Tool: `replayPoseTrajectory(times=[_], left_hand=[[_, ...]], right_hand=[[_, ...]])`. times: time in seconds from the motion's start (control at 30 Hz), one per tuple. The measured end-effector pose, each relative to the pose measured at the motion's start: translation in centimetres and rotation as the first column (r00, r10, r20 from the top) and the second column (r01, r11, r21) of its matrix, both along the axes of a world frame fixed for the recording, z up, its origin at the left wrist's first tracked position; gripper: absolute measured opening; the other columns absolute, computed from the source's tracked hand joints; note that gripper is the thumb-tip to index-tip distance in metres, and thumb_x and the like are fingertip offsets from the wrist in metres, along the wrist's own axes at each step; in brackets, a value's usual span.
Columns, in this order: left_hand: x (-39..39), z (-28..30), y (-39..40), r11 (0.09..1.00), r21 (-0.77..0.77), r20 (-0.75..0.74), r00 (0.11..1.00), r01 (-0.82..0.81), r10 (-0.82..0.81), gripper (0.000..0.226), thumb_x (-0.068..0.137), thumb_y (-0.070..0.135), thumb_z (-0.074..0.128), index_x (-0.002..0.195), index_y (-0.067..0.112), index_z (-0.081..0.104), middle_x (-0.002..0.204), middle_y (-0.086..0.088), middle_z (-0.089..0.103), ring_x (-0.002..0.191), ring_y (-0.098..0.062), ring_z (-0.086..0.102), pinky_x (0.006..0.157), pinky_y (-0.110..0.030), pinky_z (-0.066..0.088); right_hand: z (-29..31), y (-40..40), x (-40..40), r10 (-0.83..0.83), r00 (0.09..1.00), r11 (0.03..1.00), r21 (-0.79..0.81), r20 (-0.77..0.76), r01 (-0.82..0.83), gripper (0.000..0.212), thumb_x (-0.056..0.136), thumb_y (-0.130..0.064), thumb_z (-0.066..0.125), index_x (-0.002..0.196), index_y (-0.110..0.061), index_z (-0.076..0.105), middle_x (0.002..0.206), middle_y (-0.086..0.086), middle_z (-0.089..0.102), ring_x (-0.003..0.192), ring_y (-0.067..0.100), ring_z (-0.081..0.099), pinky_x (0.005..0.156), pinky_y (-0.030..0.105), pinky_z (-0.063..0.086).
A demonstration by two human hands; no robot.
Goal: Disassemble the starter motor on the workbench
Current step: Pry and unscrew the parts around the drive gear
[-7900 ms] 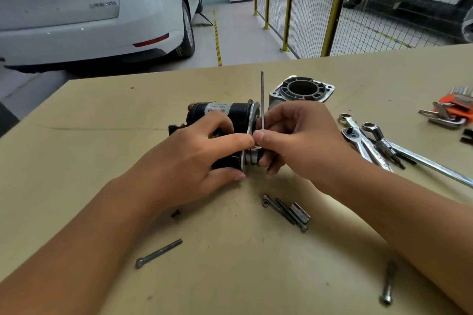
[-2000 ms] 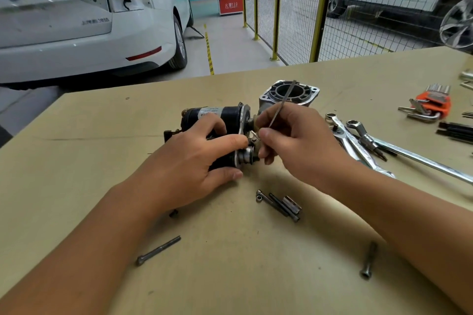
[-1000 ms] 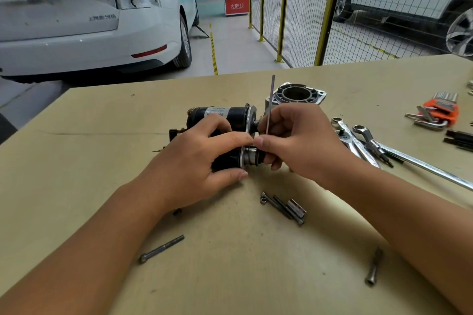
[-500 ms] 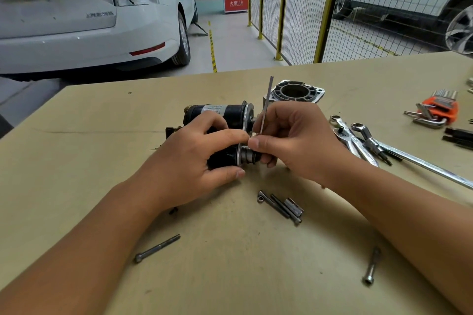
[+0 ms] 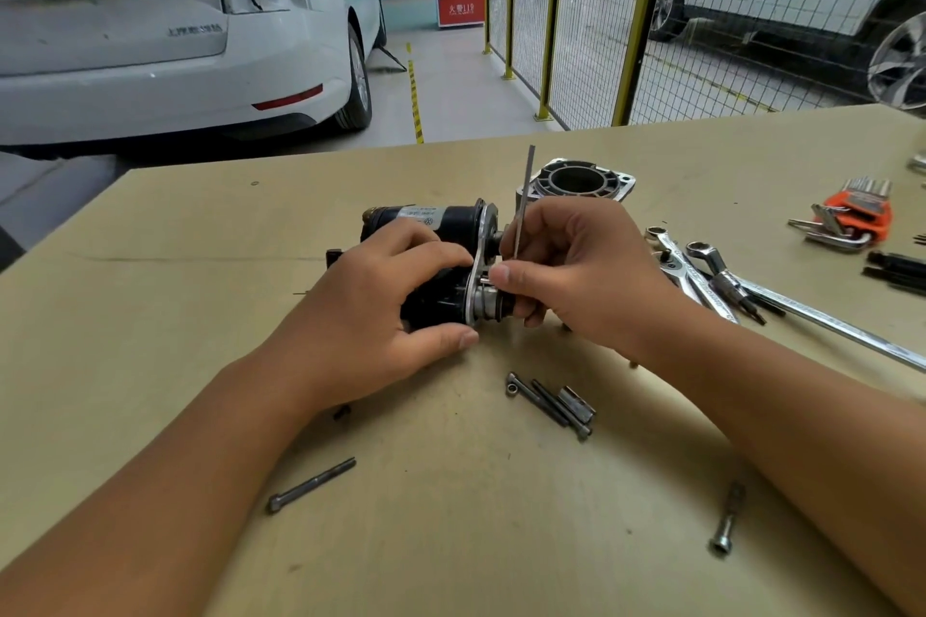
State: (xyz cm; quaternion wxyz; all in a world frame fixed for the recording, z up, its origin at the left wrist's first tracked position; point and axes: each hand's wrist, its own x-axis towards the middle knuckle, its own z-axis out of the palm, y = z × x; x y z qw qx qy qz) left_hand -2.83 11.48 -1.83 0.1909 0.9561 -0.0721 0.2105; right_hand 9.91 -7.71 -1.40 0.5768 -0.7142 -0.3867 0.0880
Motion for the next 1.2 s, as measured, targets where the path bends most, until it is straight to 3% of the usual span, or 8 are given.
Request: replayPoseTrajectory(times=[0.33, 0.47, 0.77, 0.87, 0.97, 1.1, 1.2], left_hand=[[0.0, 0.1, -0.1, 0.999, -0.038, 0.000, 1.000, -0.010, 0.010, 0.058, 0.077, 0.049, 0.082, 0.128, 0.024, 0.071, 0.113, 0.007, 0.059, 0.087, 0.016, 0.051, 0.073, -0.006, 0.035], [-0.1, 0.1, -0.2, 0.999, -0.043, -0.006, 1.000, -0.008, 0.008, 0.059, 0.077, 0.049, 0.082, 0.129, 0.025, 0.070, 0.113, 0.008, 0.058, 0.087, 0.016, 0.051, 0.073, -0.006, 0.036], [-0.2, 0.1, -0.3, 0.998, -0.057, -0.005, 1.000, -0.007, 0.007, 0.058, 0.076, 0.049, 0.082, 0.128, 0.024, 0.070, 0.112, 0.007, 0.059, 0.083, 0.019, 0.050, 0.072, -0.003, 0.036], [-0.2, 0.2, -0.3, 0.999, -0.051, -0.009, 1.000, -0.013, 0.013, 0.059, 0.076, 0.050, 0.082, 0.129, 0.026, 0.070, 0.113, 0.008, 0.059, 0.084, 0.020, 0.050, 0.070, -0.003, 0.035], [-0.1, 0.2, -0.3, 0.998, -0.062, -0.010, 1.000, -0.011, 0.010, 0.059, 0.076, 0.049, 0.082, 0.128, 0.025, 0.070, 0.112, 0.007, 0.059, 0.086, 0.019, 0.050, 0.073, -0.002, 0.035], [0.0, 0.3, -0.4, 0.998, -0.055, -0.003, 1.000, -0.009, 0.009, 0.060, 0.076, 0.047, 0.084, 0.128, 0.021, 0.072, 0.112, 0.004, 0.060, 0.085, 0.021, 0.050, 0.074, -0.001, 0.035], [-0.1, 0.2, -0.4, 0.998, -0.058, 0.002, 1.000, -0.007, 0.007, 0.060, 0.076, 0.046, 0.084, 0.128, 0.020, 0.072, 0.111, 0.004, 0.060, 0.084, 0.021, 0.050, 0.073, -0.001, 0.035]], right_hand=[[0.3, 0.1, -0.4, 0.020, 0.997, 1.000, -0.004, 0.071, -0.020, 0.017, 0.082, -0.001, 0.082, 0.082, -0.010, 0.068, 0.062, 0.006, 0.070, 0.049, 0.021, 0.068, 0.048, 0.029, 0.055], [0.4, -0.1, -0.3, -0.029, 0.999, 1.000, 0.002, 0.027, 0.029, 0.014, 0.082, -0.002, 0.082, 0.083, -0.005, 0.068, 0.061, 0.010, 0.069, 0.049, 0.024, 0.068, 0.047, 0.033, 0.057], [0.8, 0.1, -0.8, -0.065, 0.995, 0.995, -0.066, 0.077, 0.071, 0.016, 0.082, -0.005, 0.083, 0.081, -0.013, 0.069, 0.063, 0.006, 0.071, 0.051, 0.021, 0.071, 0.048, 0.035, 0.060], [1.1, 0.2, -0.9, -0.084, 0.995, 0.993, -0.079, 0.046, 0.087, 0.014, 0.082, -0.006, 0.083, 0.083, -0.009, 0.069, 0.063, 0.009, 0.071, 0.051, 0.023, 0.071, 0.046, 0.037, 0.060], [1.3, 0.5, -1.0, -0.107, 0.994, 0.991, -0.080, -0.033, 0.104, 0.013, 0.082, -0.005, 0.082, 0.085, -0.007, 0.070, 0.061, 0.011, 0.070, 0.049, 0.024, 0.070, 0.038, 0.027, 0.052], [1.5, 1.0, -1.1, -0.123, 0.985, 0.991, -0.061, -0.119, 0.116, 0.014, 0.082, -0.002, 0.082, 0.086, -0.003, 0.069, 0.061, 0.014, 0.070, 0.051, 0.026, 0.071, 0.046, 0.032, 0.056], [1.4, 1.0, -1.2, -0.121, 0.978, 0.992, -0.042, -0.171, 0.116, 0.014, 0.082, -0.003, 0.082, 0.087, -0.002, 0.069, 0.062, 0.014, 0.071, 0.052, 0.024, 0.072, 0.044, 0.028, 0.054]])
